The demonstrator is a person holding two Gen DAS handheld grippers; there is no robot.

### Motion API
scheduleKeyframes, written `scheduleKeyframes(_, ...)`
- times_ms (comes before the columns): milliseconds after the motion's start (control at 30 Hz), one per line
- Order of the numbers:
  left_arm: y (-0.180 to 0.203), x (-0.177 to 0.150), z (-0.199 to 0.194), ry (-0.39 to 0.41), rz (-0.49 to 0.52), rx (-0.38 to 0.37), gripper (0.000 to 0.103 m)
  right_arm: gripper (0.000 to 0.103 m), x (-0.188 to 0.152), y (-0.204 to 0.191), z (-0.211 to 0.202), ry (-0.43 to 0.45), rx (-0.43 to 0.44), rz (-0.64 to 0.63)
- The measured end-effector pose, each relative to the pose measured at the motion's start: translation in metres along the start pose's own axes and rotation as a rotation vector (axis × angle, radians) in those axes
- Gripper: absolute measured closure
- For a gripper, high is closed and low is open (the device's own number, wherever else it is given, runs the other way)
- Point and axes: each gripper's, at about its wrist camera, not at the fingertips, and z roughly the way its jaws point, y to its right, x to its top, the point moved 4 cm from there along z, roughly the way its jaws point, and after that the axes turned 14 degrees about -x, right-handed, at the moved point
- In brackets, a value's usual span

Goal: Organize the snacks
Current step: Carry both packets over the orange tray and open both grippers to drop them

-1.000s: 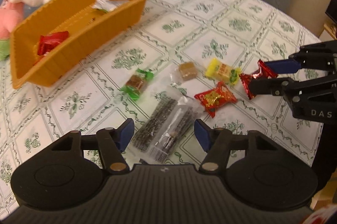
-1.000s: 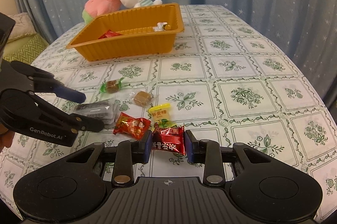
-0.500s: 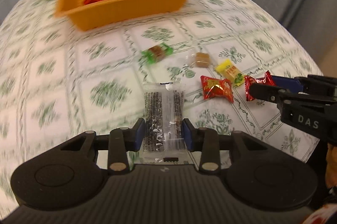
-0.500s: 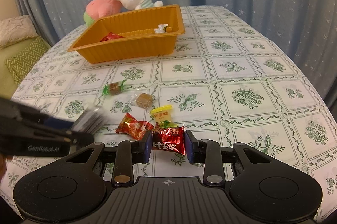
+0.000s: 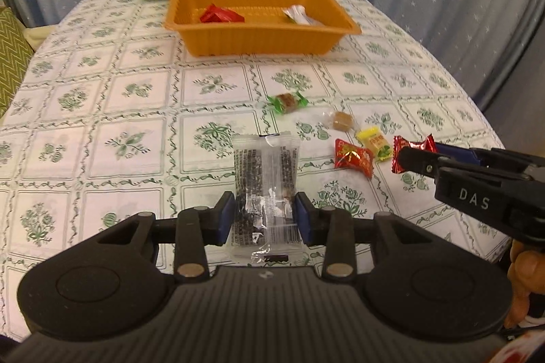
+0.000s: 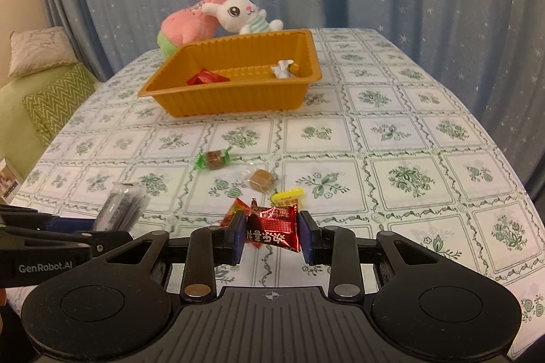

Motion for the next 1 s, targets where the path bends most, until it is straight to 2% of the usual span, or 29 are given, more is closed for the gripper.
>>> scheduleKeyframes(500, 0.004, 0.001, -0.021, 0.043, -0.012, 0.012, 0.069, 0.07, 0.004, -0.004, -0.022, 0.027, 0.007, -0.02)
scheduleKeyframes(1000, -0.003, 0.016, -0.019, 0.057, -0.007, 0.019, 0.069, 0.07, 0.016, -0.004, -0.016, 0.024, 0.02, -0.011)
